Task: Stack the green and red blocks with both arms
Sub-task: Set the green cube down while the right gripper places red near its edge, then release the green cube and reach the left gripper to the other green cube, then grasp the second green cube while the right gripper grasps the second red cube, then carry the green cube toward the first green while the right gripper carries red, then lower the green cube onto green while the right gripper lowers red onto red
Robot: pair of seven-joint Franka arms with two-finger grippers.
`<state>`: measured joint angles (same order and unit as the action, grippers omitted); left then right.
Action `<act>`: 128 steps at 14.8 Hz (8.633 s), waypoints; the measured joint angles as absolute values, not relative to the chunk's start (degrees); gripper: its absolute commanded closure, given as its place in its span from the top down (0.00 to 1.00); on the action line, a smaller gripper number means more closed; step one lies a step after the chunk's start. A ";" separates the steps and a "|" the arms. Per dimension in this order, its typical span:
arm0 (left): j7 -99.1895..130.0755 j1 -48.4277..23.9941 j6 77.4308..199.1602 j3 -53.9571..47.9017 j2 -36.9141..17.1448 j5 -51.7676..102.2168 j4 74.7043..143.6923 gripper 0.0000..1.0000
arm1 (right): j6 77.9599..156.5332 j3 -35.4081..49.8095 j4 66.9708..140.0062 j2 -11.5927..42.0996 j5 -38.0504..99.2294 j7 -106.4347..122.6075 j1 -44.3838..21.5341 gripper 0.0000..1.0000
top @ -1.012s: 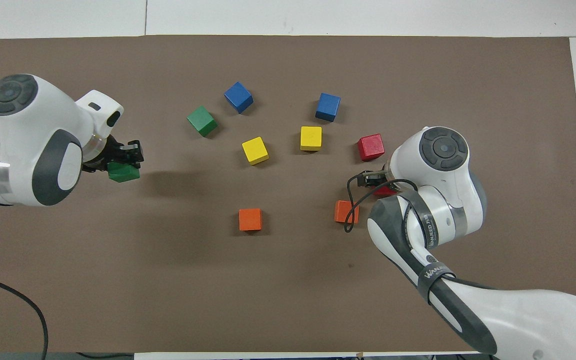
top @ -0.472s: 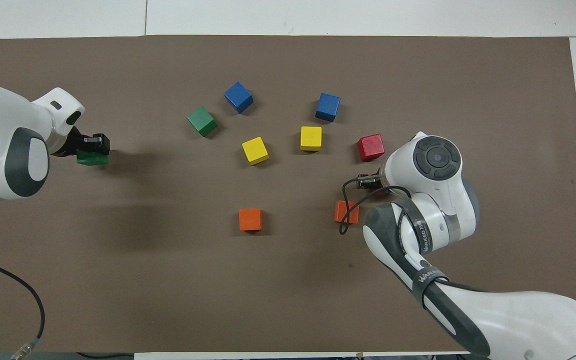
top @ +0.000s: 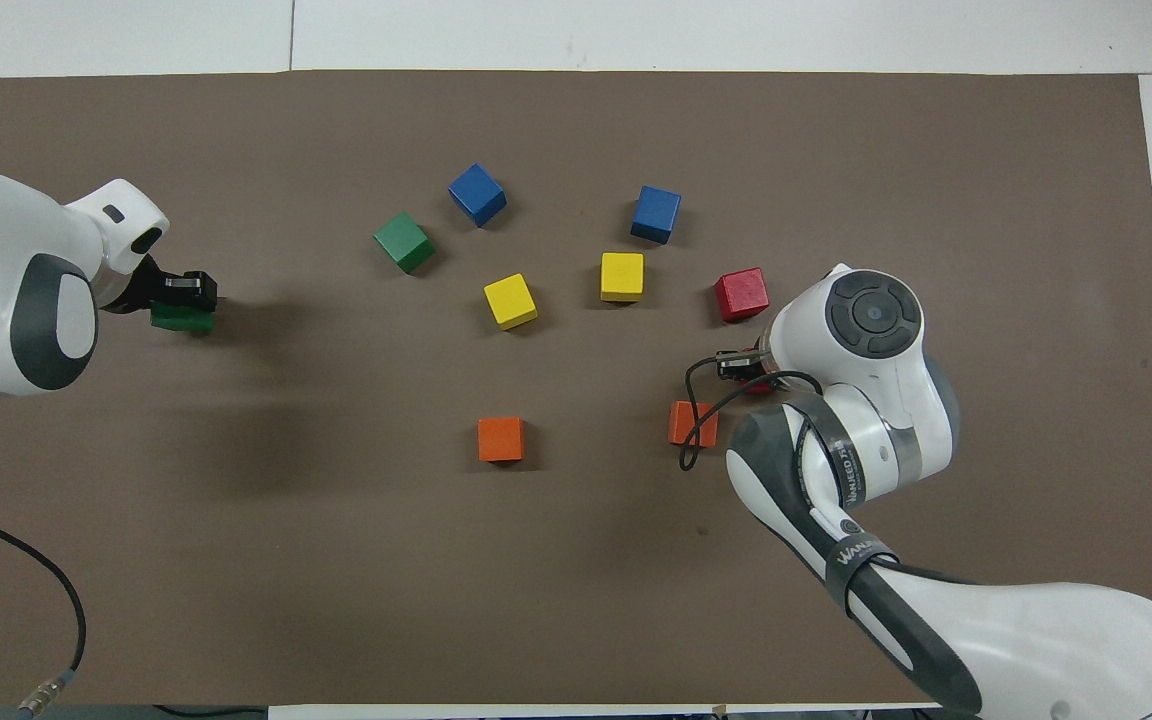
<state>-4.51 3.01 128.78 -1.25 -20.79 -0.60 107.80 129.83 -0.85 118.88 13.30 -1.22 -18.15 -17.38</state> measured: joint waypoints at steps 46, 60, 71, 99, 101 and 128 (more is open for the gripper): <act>50.94 -17.51 126.80 -2.00 -33.89 -1.01 87.81 1.00 | 123.37 -0.41 105.55 14.35 -1.27 7.71 1.53 1.00; 54.62 -18.11 128.69 -2.23 -33.87 -1.04 88.89 0.86 | 118.81 -0.26 96.90 19.07 -2.83 -4.51 -14.66 1.00; 55.84 -18.76 118.75 -1.70 -33.38 -5.11 85.75 0.00 | 121.61 -0.10 96.45 22.02 0.45 -9.94 -17.45 0.99; -1.90 3.93 113.11 -1.20 -16.76 1.05 99.94 0.00 | 132.79 -0.30 103.20 27.62 0.81 -10.06 -17.22 0.00; -2.21 4.55 113.57 -1.18 -16.78 1.05 100.38 0.00 | 132.43 -0.28 103.02 27.11 0.82 -11.36 -17.36 0.00; -4.55 4.85 117.03 -1.76 -18.66 3.25 102.33 0.00 | 124.97 -1.28 113.40 12.96 -1.26 8.54 4.63 0.00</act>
